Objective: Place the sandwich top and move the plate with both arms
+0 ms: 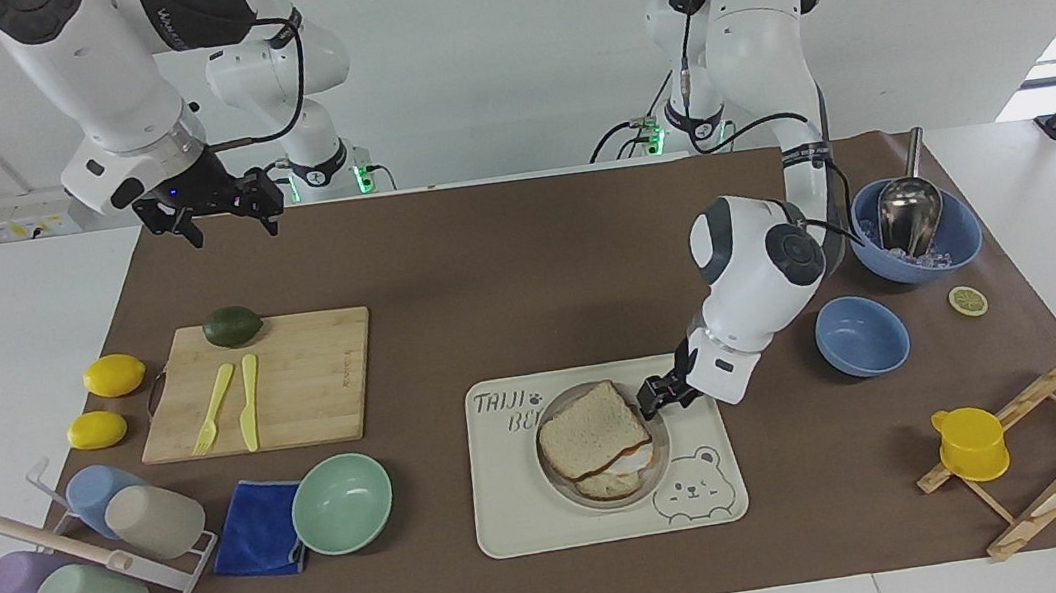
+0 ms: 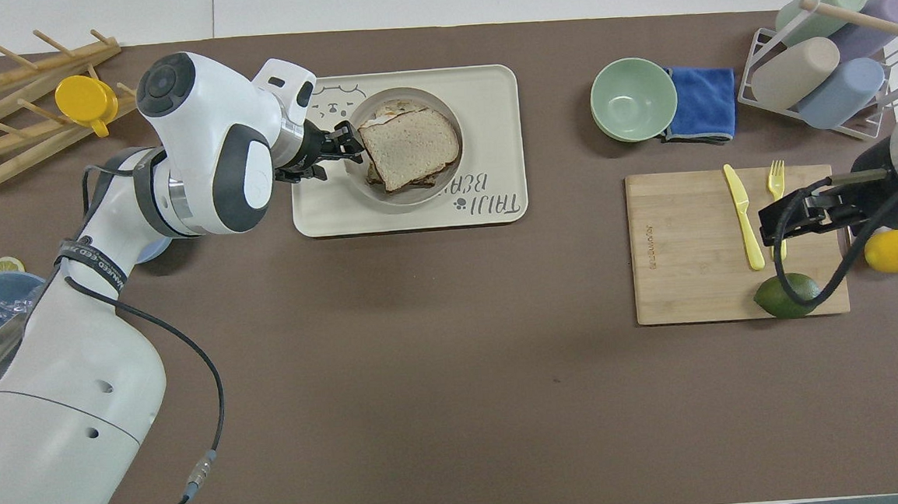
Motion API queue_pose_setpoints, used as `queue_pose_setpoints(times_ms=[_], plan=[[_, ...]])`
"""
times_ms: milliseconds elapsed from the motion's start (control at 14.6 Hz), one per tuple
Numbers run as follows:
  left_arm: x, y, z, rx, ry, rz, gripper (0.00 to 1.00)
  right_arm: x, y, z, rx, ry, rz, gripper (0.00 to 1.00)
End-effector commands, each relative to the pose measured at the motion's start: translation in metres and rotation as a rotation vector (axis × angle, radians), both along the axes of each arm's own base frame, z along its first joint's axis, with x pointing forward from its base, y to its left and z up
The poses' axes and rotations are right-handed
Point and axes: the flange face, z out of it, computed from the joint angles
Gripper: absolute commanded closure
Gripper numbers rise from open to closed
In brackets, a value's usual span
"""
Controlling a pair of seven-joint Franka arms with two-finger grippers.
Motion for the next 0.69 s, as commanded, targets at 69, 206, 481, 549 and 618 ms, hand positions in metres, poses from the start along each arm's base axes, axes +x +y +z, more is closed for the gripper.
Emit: queue_pose_setpoints(times_ms=[69, 206, 481, 549, 618], plan=[[0.005, 0.043, 0.043, 0.053, -0.054, 0.014, 0.0, -0.004, -0.004, 0.002, -0.005, 0.004, 0.022, 0.0], [0.006, 0.082, 0.083, 0.068, -0.057, 0.052, 0.0, -0.004, -0.004, 0.002, -0.005, 0.004, 0.022, 0.0], [-0.019, 0.138, 0.154, 0.177, -0.026, -0.012, 0.0, -0.003, -0.004, 0.002, -0.005, 0.006, 0.022, 0.0], [-0.029, 0.148, 0.169, 0.227, -0.012, -0.059, 0.0, -0.004, -0.004, 0.002, -0.005, 0.004, 0.022, 0.0], [-0.038, 0.156, 0.181, 0.26, -0.006, -0.104, 0.0, -0.004, -0.004, 0.002, -0.005, 0.006, 0.022, 0.0]])
